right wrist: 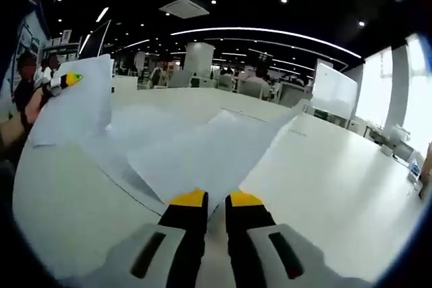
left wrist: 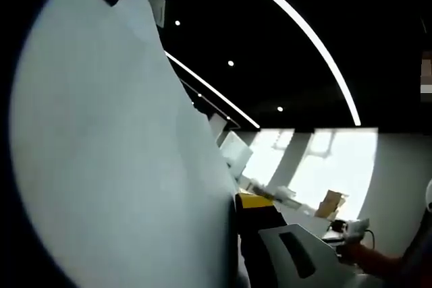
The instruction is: Organize the stack of printing papers by aligning and flattening the scattered papers on the table
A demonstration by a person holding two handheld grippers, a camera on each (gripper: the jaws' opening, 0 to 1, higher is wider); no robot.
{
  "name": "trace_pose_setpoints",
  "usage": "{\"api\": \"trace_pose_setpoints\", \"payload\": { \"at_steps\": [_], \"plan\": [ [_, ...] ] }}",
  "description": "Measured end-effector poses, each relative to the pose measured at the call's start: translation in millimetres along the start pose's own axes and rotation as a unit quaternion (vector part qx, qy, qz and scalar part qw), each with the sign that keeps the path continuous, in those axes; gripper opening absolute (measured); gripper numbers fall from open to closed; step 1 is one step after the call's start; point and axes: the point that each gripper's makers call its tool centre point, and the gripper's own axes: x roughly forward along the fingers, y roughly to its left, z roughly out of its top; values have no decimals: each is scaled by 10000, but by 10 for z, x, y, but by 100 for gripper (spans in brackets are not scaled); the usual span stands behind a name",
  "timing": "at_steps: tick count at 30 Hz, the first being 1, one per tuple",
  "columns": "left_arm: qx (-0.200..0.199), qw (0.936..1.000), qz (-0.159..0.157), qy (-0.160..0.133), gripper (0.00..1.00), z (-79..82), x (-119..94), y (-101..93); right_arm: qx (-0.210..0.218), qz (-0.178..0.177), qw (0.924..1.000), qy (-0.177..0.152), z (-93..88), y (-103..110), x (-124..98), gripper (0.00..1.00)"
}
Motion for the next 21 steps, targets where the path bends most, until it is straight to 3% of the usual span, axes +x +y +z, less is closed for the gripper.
{"api": "trace_pose_setpoints", "payload": {
  "at_steps": [5, 21],
  "plan": [
    [-1, 10000, -1, 8, 9, -1, 0, 2, 62, -41, 10000, 37, -15, -30, -11, 0],
    [14, 10000, 7, 27, 9, -8, 3, -3, 272, -6, 9996, -95, 29, -38, -50, 0]
  ]
}}
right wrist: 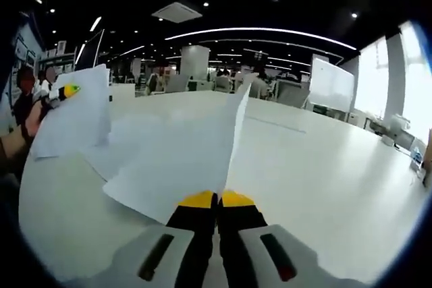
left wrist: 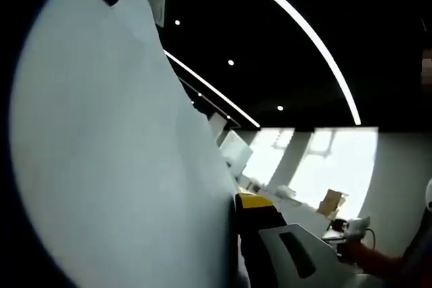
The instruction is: Organize the stack of printing papers by aligning and flattening the scattered papers on the table
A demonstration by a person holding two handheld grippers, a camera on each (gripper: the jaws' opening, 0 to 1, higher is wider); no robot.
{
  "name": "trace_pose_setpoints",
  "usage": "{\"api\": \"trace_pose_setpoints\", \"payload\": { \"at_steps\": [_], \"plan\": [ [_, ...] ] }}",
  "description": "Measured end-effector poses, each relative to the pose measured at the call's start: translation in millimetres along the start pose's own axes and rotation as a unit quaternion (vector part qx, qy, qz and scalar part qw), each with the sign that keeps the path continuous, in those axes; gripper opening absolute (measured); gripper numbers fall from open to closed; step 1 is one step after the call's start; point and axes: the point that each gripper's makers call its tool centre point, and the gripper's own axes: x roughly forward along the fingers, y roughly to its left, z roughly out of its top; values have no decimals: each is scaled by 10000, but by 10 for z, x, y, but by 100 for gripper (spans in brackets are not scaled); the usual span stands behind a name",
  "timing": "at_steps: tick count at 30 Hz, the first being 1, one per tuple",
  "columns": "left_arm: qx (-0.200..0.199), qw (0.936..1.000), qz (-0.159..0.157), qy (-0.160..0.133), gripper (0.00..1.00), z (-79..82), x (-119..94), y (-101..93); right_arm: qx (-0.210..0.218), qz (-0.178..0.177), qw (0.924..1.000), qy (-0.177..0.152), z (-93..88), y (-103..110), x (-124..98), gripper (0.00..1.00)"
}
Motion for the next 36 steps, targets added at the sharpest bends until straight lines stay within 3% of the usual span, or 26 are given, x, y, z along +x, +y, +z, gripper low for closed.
{"api": "trace_pose_setpoints", "payload": {
  "at_steps": [19, 36],
  "plan": [
    [0, 10000, 2, -3, 9, -8, 5, -2, 137, 88, 9993, -323, 116, 34, -58, 0],
    [-6, 10000, -2, -2, 9, 1, 1, 16, 114, 83, 9996, -228, 86, 53, -44, 0]
  ]
}}
